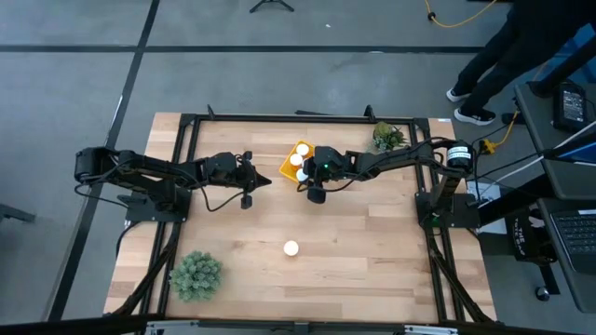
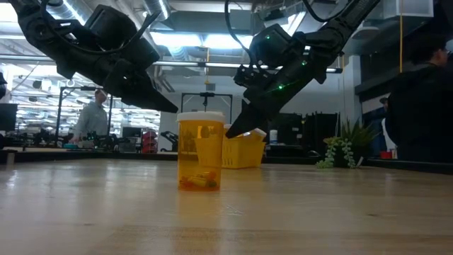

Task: Pick and place pill bottles into a basket
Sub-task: Put the bottom pill bottle into the bin

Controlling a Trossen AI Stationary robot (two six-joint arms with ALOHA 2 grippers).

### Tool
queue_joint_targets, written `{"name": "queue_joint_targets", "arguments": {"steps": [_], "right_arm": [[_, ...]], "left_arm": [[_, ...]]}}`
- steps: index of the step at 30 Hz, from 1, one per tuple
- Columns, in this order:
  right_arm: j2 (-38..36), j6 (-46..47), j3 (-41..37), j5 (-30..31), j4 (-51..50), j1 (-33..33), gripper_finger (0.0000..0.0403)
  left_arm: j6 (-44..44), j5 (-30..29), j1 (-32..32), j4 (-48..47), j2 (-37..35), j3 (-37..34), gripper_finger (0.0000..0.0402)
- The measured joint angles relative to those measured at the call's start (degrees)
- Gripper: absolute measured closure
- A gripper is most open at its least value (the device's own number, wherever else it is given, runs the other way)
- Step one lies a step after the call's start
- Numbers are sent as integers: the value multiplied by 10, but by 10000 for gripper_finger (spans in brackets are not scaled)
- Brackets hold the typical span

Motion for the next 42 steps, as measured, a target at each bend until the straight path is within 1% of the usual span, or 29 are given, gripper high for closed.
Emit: {"name": "queue_joint_targets", "arguments": {"steps": [6, 42], "right_arm": [[0, -12, 0, 0, -1, 0, 184], [0, -10, 0, 0, -1, 0, 185]], "left_arm": [[0, 0, 0, 0, 0, 0, 391], [0, 0, 0, 0, 0, 0, 391]]}}
